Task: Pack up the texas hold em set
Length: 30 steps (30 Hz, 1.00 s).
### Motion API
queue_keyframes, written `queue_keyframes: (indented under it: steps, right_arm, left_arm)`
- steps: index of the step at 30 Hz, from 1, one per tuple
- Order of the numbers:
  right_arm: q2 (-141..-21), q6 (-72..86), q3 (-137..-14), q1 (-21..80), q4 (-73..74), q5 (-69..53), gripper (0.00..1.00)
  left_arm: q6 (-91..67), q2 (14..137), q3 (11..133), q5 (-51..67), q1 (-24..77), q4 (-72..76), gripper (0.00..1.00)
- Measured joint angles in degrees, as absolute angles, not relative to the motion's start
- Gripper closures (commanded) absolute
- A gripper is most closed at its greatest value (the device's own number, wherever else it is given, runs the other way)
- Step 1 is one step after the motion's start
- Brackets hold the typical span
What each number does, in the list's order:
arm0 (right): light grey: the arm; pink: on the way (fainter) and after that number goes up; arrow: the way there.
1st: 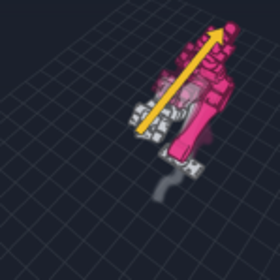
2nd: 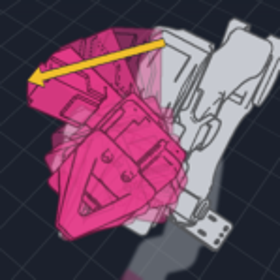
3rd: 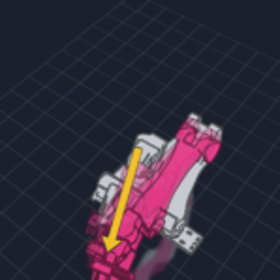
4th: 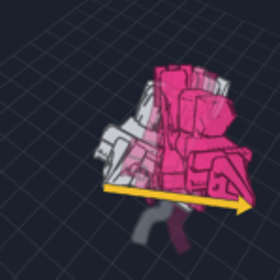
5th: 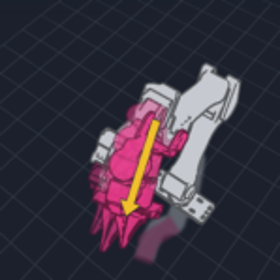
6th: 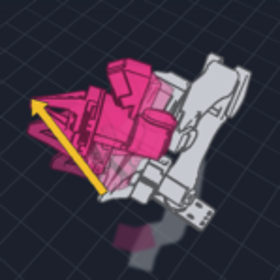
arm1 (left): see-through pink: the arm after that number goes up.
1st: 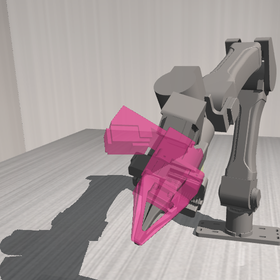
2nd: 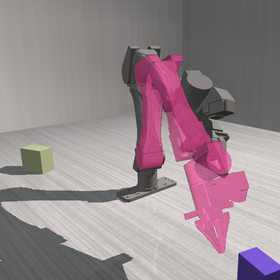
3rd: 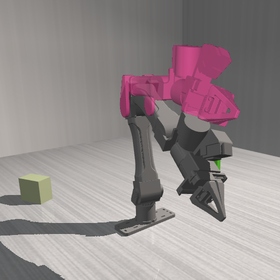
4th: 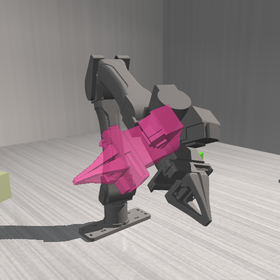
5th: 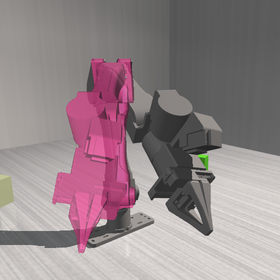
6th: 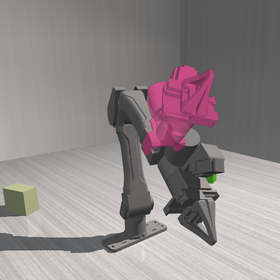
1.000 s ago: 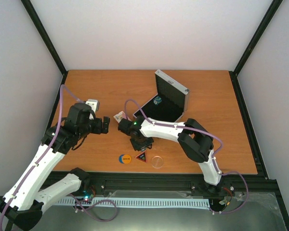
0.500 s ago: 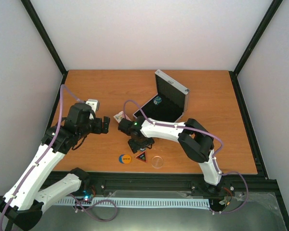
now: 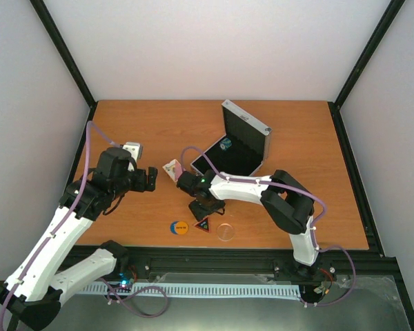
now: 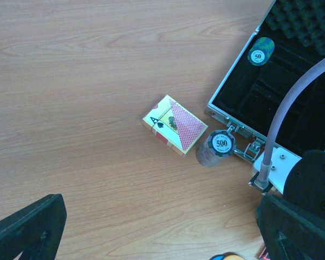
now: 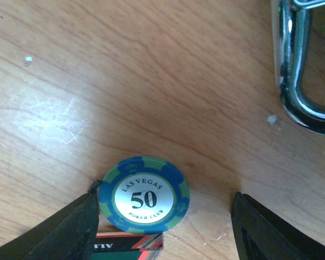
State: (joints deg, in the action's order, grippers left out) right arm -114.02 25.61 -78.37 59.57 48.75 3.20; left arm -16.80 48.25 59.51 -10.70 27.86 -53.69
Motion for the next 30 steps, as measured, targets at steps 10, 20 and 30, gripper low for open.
queue_keyframes:
  steps: [10, 20, 30]
  right_arm:
    - [-114.8, 22.6, -79.5, 59.5, 48.6, 4.6, 0.56]
    - [-115.8, 22.3, -81.3, 60.2, 48.9, 5.8, 0.69]
    - [-116.3, 22.2, -82.3, 60.3, 50.5, 8.4, 0.59]
  left_arm:
    - [-17.0, 49.5, 59.5, -10.7, 27.8, -53.6, 0.0]
    - [-17.2, 49.6, 59.5, -11.0, 27.8, -53.6, 0.0]
    - [-17.2, 50.7, 59.5, -11.0, 27.9, -53.5, 0.0]
